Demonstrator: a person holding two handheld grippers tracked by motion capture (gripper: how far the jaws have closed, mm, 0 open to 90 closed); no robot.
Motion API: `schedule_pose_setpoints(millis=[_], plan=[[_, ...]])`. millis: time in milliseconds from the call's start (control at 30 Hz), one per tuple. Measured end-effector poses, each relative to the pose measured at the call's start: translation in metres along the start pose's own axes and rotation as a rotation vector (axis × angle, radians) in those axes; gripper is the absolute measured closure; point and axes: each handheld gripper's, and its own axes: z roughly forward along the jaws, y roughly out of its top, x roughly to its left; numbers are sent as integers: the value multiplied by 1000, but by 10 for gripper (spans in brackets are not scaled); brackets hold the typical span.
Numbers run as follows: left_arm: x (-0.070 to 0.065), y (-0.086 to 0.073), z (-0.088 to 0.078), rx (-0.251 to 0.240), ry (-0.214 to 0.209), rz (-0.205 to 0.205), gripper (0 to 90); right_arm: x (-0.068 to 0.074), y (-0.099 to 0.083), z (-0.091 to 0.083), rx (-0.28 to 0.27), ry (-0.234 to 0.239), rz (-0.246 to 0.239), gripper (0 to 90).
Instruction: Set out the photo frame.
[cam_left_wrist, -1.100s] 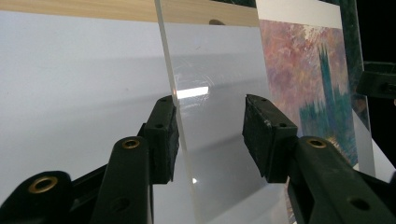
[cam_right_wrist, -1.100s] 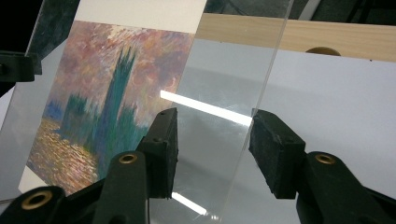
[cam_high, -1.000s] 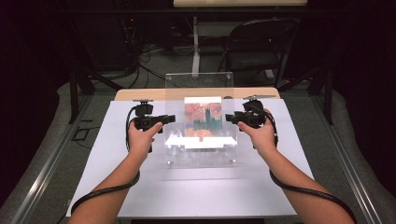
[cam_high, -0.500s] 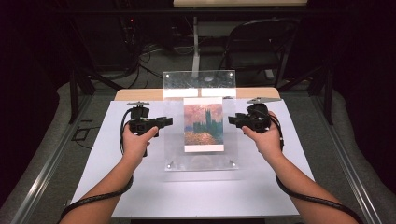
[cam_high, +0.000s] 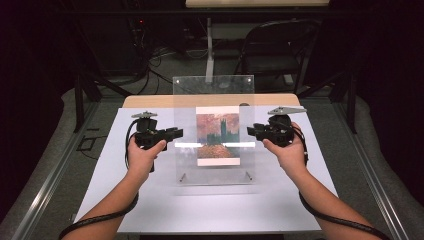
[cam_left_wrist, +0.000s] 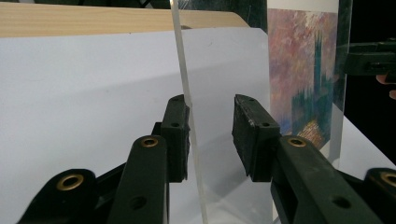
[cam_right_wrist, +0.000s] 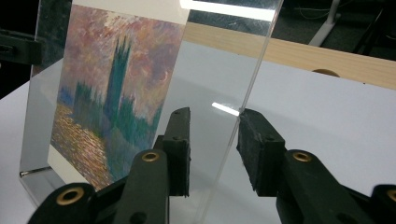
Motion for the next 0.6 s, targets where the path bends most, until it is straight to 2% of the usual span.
schedule_pose_setpoints(millis=[167,367,600], plan=[[-5,-4,-7,-4,-2,29,680,3,-3,-7,-10,10,-2,677],[-10,-10,-14,-14,-13,31,700,10,-6,-18,-17,12,-15,705],[-20,-19,-25,-24,-5,80,710,17,-13,-30,-30,22,-36,733]])
